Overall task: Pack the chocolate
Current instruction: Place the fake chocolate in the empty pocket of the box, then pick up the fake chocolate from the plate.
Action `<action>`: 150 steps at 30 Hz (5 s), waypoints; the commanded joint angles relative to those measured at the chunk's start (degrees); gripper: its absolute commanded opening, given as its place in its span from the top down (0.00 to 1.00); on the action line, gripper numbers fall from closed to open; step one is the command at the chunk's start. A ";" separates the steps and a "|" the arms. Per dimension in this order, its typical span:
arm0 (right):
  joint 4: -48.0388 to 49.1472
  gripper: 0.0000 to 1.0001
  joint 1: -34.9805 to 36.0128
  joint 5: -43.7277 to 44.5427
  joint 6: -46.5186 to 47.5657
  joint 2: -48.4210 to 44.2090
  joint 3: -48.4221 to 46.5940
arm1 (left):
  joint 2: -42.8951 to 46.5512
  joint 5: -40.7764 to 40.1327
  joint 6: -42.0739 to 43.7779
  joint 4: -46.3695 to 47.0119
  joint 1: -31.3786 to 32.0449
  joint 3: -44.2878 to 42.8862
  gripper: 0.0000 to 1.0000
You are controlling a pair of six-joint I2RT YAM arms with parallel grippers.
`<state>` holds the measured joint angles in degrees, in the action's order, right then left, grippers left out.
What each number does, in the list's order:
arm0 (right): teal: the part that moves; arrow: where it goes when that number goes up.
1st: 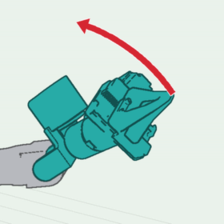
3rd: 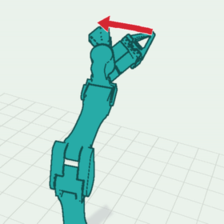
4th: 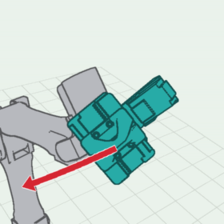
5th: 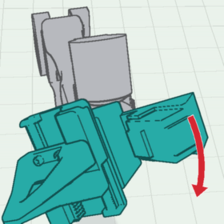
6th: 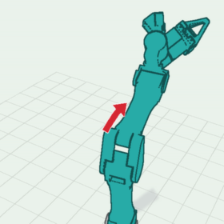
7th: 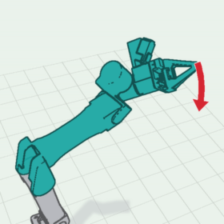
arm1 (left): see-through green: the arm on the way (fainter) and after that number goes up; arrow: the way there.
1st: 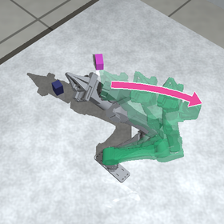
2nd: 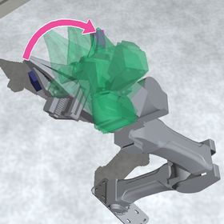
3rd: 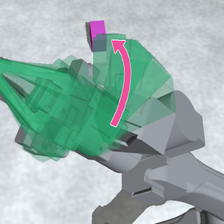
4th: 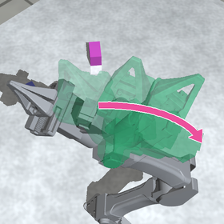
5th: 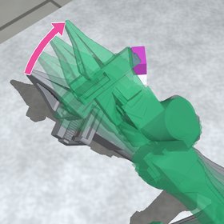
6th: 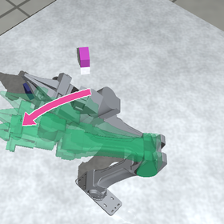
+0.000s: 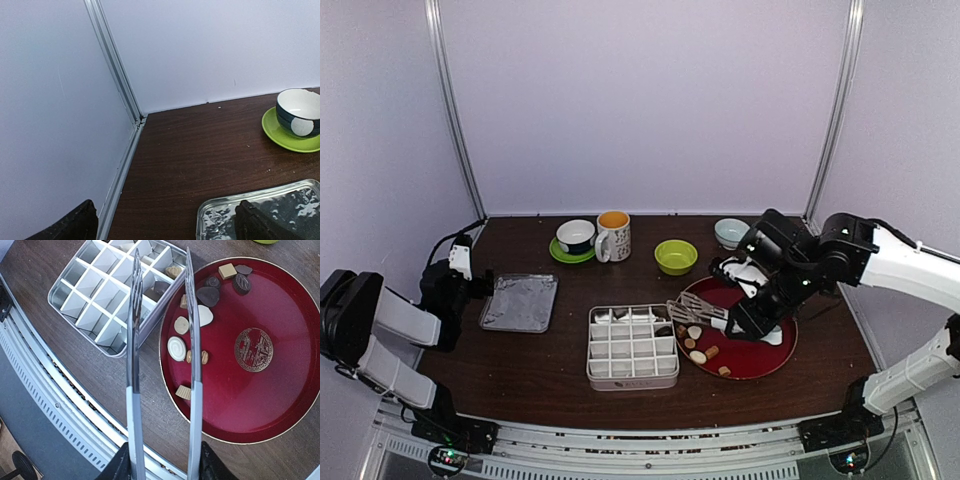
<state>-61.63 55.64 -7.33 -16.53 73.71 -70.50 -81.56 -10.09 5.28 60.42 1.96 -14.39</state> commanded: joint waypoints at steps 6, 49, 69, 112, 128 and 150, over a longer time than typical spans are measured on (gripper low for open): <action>-2.64 0.60 -0.16 3.00 -4.50 -7.81 5.99 | -0.09 0.07 -0.01 3.57 -0.41 -0.90 0.02; -11.32 0.60 -0.53 -0.84 -9.49 -10.94 11.75 | -0.05 0.08 -0.01 3.56 -0.37 -0.90 0.02; -10.85 0.60 -0.54 -2.16 -8.62 -10.85 12.27 | -0.18 -2.28 -1.59 1.70 -0.73 -1.43 0.02; -13.89 0.61 -1.68 -3.17 -7.21 -12.49 13.56 | -0.18 -2.27 -1.59 1.65 -0.73 -1.43 0.02; -12.28 0.60 -1.76 -6.18 -3.96 -8.21 13.45 | -0.18 -2.22 -1.59 1.61 -0.77 -1.45 0.02; -12.45 0.64 -1.73 -3.84 -3.33 -4.01 13.75 | -0.18 -2.24 -1.59 1.67 -0.74 -1.43 0.02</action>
<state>-73.87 54.13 -12.93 -20.71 69.67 -56.21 -81.56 -11.79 4.36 59.96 1.80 -14.68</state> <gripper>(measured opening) 0.375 0.978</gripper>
